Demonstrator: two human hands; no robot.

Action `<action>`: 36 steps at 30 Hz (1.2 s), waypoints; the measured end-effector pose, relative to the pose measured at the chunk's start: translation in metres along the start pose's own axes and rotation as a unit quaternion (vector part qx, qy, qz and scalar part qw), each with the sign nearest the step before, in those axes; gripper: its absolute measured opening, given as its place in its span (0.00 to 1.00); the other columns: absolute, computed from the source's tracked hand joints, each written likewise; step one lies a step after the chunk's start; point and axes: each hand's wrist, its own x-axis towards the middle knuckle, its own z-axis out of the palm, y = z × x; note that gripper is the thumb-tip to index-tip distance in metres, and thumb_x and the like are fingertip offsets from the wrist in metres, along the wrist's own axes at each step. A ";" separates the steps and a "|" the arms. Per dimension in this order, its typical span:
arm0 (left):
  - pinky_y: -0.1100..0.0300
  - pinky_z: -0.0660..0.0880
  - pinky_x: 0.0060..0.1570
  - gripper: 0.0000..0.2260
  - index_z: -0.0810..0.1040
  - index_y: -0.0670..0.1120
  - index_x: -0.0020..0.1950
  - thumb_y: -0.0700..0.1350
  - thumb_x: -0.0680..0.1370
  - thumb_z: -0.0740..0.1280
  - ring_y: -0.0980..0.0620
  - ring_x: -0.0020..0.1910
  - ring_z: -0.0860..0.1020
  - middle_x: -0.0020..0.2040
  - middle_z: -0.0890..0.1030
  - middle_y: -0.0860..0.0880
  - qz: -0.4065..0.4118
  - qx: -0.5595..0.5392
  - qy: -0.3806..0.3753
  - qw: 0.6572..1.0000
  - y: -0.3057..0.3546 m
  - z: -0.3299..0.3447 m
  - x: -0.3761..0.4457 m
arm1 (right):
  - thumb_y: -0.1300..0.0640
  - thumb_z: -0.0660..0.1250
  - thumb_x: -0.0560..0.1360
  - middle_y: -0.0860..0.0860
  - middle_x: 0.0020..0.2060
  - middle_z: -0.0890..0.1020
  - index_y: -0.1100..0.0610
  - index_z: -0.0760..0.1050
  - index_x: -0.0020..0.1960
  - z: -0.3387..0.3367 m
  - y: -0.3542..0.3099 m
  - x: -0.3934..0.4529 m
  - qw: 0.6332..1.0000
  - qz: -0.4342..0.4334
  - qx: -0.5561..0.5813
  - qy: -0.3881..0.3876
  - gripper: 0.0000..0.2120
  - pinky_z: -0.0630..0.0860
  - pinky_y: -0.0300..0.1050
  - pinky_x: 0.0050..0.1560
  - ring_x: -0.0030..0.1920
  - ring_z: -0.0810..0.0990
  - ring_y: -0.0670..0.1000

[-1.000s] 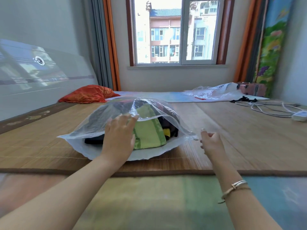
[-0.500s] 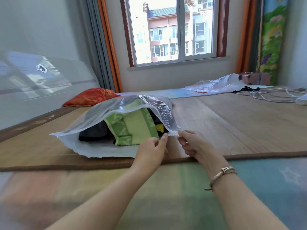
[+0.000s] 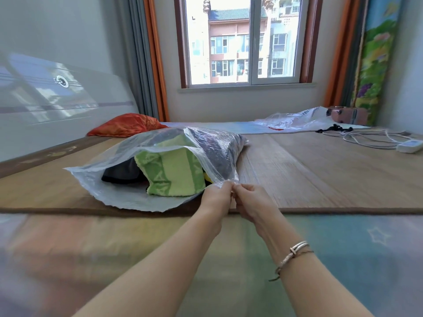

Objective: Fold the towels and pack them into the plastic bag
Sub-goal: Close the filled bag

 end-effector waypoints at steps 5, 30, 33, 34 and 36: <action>0.62 0.70 0.31 0.08 0.74 0.41 0.40 0.41 0.78 0.61 0.48 0.30 0.72 0.32 0.73 0.46 -0.036 -0.044 0.012 0.998 0.007 0.002 0.006 | 0.66 0.58 0.80 0.46 0.14 0.65 0.60 0.66 0.32 0.004 -0.010 -0.011 0.985 0.035 0.169 -0.011 0.17 0.65 0.34 0.17 0.13 0.62 0.41; 0.66 0.60 0.23 0.12 0.65 0.43 0.34 0.41 0.78 0.61 0.53 0.20 0.62 0.28 0.63 0.48 -0.038 -0.108 0.133 0.985 0.003 -0.066 0.040 | 0.64 0.57 0.77 0.45 0.17 0.56 0.53 0.57 0.31 0.035 -0.003 0.010 0.949 0.107 0.297 0.004 0.18 0.50 0.33 0.14 0.15 0.52 0.42; 0.67 0.56 0.21 0.11 0.64 0.45 0.35 0.40 0.78 0.60 0.55 0.16 0.59 0.28 0.62 0.49 -0.055 -0.136 0.168 0.975 0.007 -0.093 0.047 | 0.64 0.57 0.77 0.46 0.16 0.55 0.53 0.55 0.31 0.020 -0.004 0.009 0.939 0.102 0.324 0.050 0.19 0.49 0.32 0.15 0.14 0.52 0.43; 0.65 0.56 0.23 0.10 0.64 0.44 0.36 0.40 0.77 0.60 0.54 0.19 0.60 0.28 0.62 0.49 -0.054 -0.134 0.175 0.974 0.007 -0.099 0.049 | 0.64 0.57 0.77 0.46 0.17 0.55 0.53 0.55 0.31 0.018 -0.004 0.008 0.941 0.090 0.319 0.068 0.19 0.49 0.32 0.15 0.15 0.52 0.43; 0.62 0.57 0.27 0.10 0.65 0.44 0.36 0.41 0.77 0.60 0.51 0.25 0.61 0.30 0.63 0.48 -0.045 -0.114 0.185 0.975 0.005 -0.103 0.049 | 0.61 0.59 0.77 0.45 0.18 0.56 0.52 0.57 0.32 0.017 0.000 0.003 0.953 0.061 0.279 0.099 0.18 0.49 0.32 0.17 0.16 0.53 0.43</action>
